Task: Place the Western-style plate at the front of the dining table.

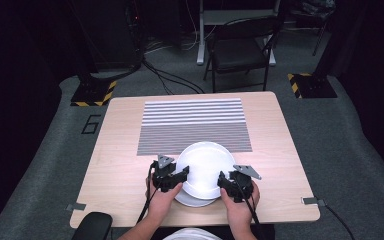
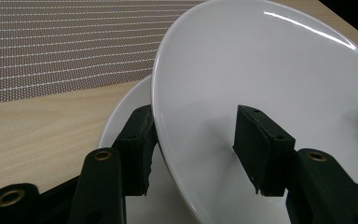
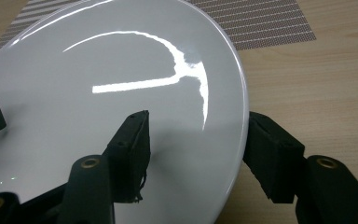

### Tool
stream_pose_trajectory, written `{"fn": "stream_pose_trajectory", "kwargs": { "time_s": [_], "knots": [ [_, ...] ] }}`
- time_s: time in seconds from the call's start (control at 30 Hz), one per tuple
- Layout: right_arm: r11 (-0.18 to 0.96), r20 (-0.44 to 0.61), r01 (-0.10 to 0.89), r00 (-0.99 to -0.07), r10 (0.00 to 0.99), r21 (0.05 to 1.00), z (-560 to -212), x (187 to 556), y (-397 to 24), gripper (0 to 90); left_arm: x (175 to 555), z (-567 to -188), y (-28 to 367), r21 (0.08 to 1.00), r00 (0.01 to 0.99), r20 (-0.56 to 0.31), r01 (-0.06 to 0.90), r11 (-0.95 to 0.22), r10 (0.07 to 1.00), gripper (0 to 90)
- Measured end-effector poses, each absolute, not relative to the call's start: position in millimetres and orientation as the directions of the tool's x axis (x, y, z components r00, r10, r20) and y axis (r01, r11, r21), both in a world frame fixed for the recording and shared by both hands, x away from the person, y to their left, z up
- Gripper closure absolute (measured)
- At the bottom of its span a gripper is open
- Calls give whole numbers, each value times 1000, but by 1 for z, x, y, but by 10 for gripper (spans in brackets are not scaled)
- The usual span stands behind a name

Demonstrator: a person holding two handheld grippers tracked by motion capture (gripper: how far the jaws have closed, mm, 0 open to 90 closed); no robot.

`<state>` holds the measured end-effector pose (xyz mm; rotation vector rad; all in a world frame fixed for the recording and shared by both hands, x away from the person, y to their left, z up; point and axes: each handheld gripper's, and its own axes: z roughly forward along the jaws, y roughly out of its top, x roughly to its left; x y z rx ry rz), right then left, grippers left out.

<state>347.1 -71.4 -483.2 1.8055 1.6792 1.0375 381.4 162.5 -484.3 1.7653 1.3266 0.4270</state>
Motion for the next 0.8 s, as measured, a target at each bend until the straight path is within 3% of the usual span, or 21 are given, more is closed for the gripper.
{"fn": "stream_pose_trajectory", "kwargs": {
  "time_s": [0.8],
  "knots": [
    [-114, 204, 617, -78, 976, 779, -473, 367, -58, 418, 391, -477, 177, 800, 330, -218, 600, -26, 918, 481]
  ]
}}
